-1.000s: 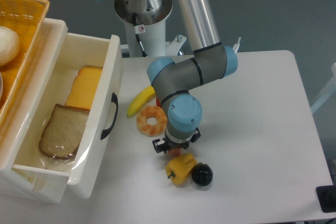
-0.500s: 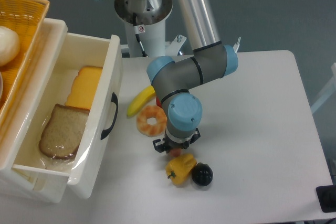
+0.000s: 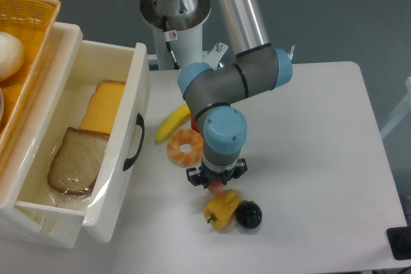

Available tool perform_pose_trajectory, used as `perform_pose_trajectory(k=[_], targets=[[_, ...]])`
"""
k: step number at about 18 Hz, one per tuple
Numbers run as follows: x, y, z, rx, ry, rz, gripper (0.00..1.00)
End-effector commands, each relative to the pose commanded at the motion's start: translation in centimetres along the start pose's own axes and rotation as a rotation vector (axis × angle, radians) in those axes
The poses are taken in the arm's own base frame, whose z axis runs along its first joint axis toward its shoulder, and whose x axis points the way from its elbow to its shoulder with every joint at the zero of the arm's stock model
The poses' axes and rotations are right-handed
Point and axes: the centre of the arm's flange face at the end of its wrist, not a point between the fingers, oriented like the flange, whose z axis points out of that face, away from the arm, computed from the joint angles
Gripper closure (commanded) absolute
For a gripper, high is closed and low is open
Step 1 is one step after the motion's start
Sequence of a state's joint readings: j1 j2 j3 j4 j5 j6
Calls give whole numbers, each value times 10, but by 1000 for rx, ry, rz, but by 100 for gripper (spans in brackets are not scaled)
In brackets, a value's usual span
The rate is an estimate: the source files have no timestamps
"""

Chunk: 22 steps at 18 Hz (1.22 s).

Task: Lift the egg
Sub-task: 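Close the gripper fingers around the small brown egg, then lift the held egg up off the table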

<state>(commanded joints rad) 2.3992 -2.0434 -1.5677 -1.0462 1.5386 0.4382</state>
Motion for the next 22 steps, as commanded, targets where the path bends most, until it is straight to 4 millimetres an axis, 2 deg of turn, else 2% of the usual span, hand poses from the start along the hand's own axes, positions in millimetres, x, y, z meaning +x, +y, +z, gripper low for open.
perform_pose_trajectory(k=[10, 13, 17, 20, 22], targets=[[12, 15, -95, 115, -88, 393, 77], [27, 17, -105, 124, -100, 526, 77], [42, 11, -108, 135, -105, 647, 77], [47, 10, -111, 135, -108, 695, 77], [52, 10, -106, 128, -100, 702, 77]])
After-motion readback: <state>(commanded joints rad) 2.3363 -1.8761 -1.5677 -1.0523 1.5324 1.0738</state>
